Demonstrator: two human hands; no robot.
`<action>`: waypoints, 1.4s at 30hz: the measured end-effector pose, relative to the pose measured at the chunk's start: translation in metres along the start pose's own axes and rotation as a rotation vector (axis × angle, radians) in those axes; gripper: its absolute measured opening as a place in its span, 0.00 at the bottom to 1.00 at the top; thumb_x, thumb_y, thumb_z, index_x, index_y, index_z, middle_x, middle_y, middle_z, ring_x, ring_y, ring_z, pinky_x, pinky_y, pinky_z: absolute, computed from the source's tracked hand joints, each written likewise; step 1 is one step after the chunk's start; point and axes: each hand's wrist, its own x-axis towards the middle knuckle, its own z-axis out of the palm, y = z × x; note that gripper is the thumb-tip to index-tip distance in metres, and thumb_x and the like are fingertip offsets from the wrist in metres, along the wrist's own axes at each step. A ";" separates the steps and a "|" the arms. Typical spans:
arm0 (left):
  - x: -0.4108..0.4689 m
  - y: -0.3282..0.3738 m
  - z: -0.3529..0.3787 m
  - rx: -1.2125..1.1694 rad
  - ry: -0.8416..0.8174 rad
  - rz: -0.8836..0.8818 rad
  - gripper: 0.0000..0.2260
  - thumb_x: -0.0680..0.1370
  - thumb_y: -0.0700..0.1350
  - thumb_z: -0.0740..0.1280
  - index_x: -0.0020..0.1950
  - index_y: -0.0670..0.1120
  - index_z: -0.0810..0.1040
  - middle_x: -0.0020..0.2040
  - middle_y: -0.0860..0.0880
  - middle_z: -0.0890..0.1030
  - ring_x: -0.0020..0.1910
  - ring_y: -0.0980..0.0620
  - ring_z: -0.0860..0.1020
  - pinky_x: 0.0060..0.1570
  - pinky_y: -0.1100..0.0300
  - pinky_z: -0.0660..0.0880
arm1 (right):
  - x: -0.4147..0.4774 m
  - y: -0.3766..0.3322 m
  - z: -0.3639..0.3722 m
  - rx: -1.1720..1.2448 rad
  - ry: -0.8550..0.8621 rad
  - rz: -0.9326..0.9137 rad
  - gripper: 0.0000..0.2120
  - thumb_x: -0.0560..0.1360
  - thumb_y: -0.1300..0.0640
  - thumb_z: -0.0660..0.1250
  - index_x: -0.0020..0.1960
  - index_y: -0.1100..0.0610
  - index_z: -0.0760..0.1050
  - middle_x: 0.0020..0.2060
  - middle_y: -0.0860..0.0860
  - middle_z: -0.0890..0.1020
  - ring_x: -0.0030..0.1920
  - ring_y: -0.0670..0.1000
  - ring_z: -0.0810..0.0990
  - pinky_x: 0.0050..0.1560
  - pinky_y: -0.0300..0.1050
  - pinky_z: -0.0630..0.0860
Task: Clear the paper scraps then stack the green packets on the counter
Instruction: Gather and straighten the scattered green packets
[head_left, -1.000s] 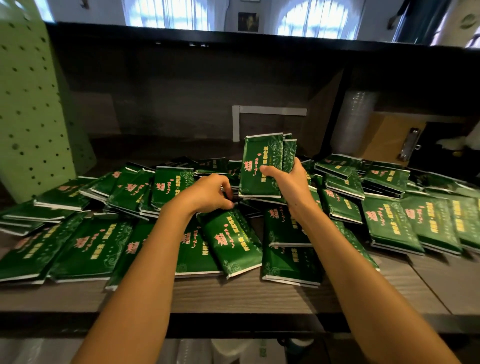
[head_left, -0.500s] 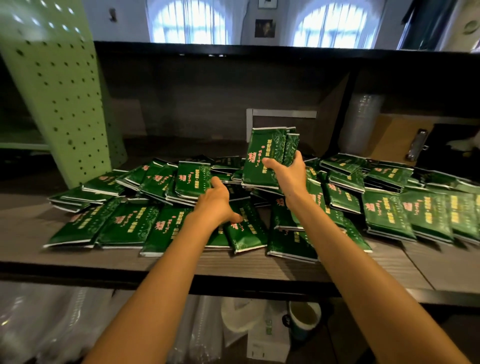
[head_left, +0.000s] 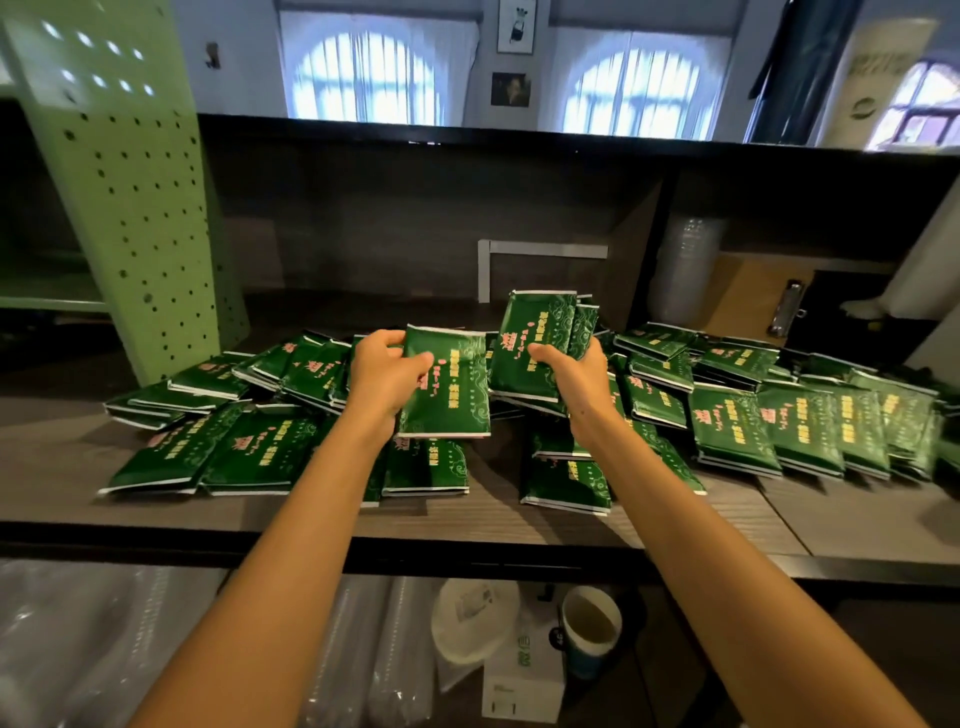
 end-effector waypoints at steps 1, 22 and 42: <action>-0.001 0.003 0.000 -0.064 -0.004 0.014 0.15 0.77 0.35 0.65 0.63 0.40 0.72 0.53 0.44 0.80 0.46 0.48 0.80 0.46 0.53 0.78 | -0.001 0.000 0.001 -0.004 -0.010 0.005 0.43 0.74 0.54 0.69 0.77 0.56 0.44 0.77 0.52 0.53 0.75 0.54 0.55 0.71 0.53 0.58; 0.084 0.001 0.043 -0.063 -0.130 0.064 0.15 0.82 0.40 0.55 0.69 0.43 0.68 0.62 0.45 0.75 0.54 0.51 0.77 0.48 0.60 0.76 | 0.050 0.012 0.056 0.085 -0.219 0.097 0.27 0.62 0.51 0.74 0.59 0.54 0.73 0.54 0.52 0.82 0.56 0.54 0.80 0.63 0.57 0.72; 0.084 -0.024 0.000 0.521 0.117 0.108 0.31 0.72 0.36 0.72 0.71 0.45 0.62 0.64 0.41 0.72 0.64 0.45 0.69 0.57 0.55 0.70 | 0.064 0.029 0.050 0.063 -0.112 0.008 0.43 0.63 0.47 0.72 0.74 0.55 0.59 0.68 0.51 0.71 0.67 0.54 0.70 0.68 0.57 0.67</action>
